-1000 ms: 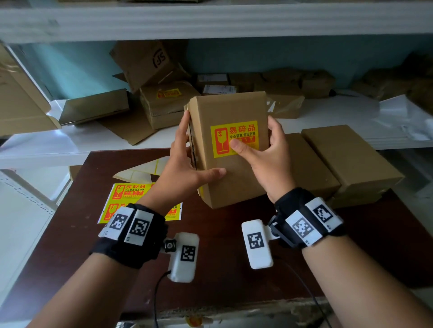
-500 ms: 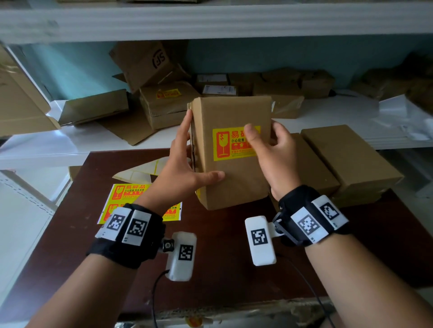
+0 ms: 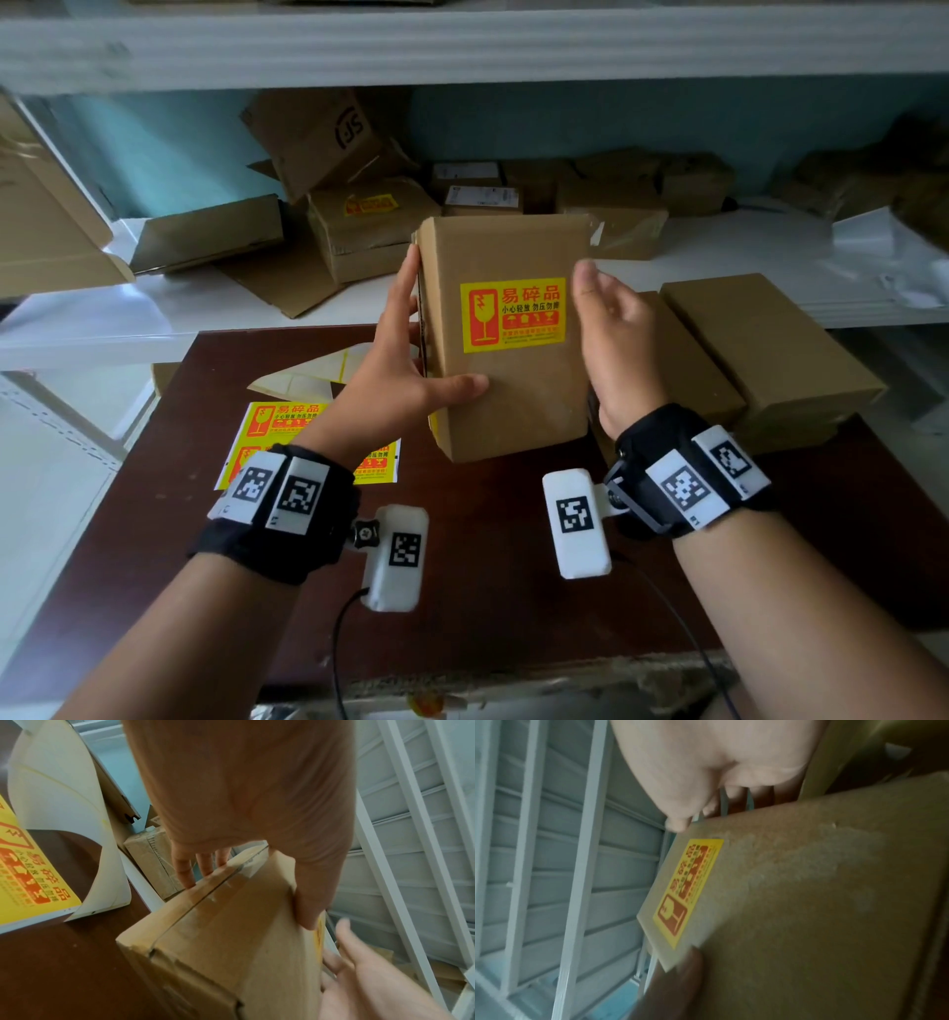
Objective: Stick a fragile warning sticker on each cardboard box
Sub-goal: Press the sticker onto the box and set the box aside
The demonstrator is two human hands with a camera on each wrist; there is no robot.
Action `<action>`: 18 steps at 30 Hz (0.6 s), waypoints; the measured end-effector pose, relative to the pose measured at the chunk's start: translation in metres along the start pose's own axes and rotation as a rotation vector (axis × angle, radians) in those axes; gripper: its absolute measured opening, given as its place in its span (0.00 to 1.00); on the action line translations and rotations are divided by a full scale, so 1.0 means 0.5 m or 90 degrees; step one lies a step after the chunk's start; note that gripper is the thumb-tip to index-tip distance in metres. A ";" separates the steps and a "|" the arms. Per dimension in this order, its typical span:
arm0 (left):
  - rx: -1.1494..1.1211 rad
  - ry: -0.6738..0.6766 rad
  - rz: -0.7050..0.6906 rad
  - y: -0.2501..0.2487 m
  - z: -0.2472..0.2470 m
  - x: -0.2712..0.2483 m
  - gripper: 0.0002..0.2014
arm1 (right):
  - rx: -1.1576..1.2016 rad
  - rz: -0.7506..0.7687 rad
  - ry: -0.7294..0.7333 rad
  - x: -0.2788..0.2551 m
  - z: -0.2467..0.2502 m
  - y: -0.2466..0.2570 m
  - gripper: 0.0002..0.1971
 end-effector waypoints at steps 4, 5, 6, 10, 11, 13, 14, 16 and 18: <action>0.023 -0.012 -0.001 0.005 -0.003 0.001 0.62 | -0.074 0.059 0.041 -0.021 -0.025 0.001 0.41; 0.021 -0.014 0.000 0.005 -0.001 0.000 0.62 | -0.078 0.059 0.034 -0.019 -0.024 -0.002 0.39; 0.016 -0.016 0.003 0.005 0.002 0.000 0.61 | -0.078 0.055 0.034 -0.014 -0.021 -0.006 0.37; 0.009 -0.022 0.012 0.006 0.008 0.000 0.61 | -0.062 0.031 0.023 0.000 -0.011 -0.006 0.29; 0.009 -0.020 0.012 0.007 0.008 0.001 0.61 | -0.070 0.036 0.012 0.000 -0.008 -0.001 0.24; 0.009 -0.017 0.007 0.008 0.004 0.001 0.61 | -0.086 0.033 -0.009 0.000 -0.003 -0.005 0.25; 0.014 -0.017 0.000 0.007 0.001 0.001 0.61 | -0.089 0.030 0.002 -0.003 -0.005 -0.003 0.29; 0.031 -0.022 -0.013 0.009 -0.006 0.002 0.62 | -0.104 0.014 0.039 -0.014 -0.019 -0.004 0.45; 0.060 -0.024 -0.014 0.010 -0.013 0.001 0.63 | -0.114 0.007 0.045 -0.020 -0.030 -0.010 0.59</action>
Point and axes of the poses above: each hand's wrist, its own x-axis towards the middle knuckle, its own z-axis out of the back of the hand, y = z × x, the point moved 4 cm from there along x, towards the middle knuckle, and after that the axes turned 7 degrees about -x, right-handed, at the moved point
